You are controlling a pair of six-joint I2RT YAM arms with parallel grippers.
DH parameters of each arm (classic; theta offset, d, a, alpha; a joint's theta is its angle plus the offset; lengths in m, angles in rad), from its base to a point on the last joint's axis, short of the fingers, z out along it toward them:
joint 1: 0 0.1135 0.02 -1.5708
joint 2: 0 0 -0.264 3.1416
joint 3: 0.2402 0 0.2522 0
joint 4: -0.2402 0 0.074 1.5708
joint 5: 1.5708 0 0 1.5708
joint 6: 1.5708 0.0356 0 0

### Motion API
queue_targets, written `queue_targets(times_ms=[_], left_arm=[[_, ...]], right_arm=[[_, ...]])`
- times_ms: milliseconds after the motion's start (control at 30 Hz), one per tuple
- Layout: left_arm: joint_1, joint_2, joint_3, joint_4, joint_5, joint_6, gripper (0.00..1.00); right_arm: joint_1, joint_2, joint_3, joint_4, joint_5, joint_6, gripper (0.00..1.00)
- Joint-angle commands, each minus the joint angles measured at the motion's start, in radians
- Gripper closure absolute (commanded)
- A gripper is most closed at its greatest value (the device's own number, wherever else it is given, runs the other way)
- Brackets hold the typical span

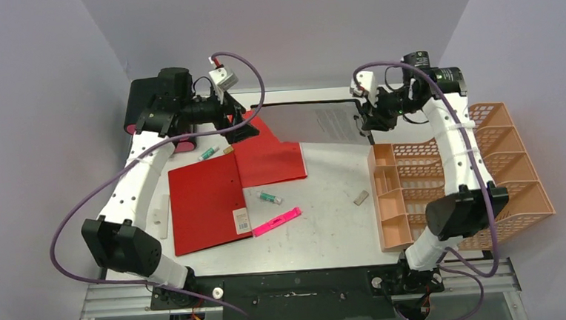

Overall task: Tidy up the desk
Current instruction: Pick up the folder from the center of the board.

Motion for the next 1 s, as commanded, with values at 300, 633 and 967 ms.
queue_targets(times_ms=[300, 633, 967], left_arm=[[-0.337, 0.007, 0.341, -0.138, -0.482, 0.232, 0.04], [-0.384, 0.106, 0.447, -0.219, -0.244, 0.22, 0.04], [-0.441, 0.19, 0.424, -0.219, -0.292, 0.266, 0.04]], right_arm=[[0.347, -0.193, 0.079, -0.014, 0.492, 0.14, 0.95], [0.351, -0.214, 0.049, 0.04, 0.365, 0.17, 0.95], [0.35, -0.232, 0.053, 0.038, 0.293, 0.161, 0.95]])
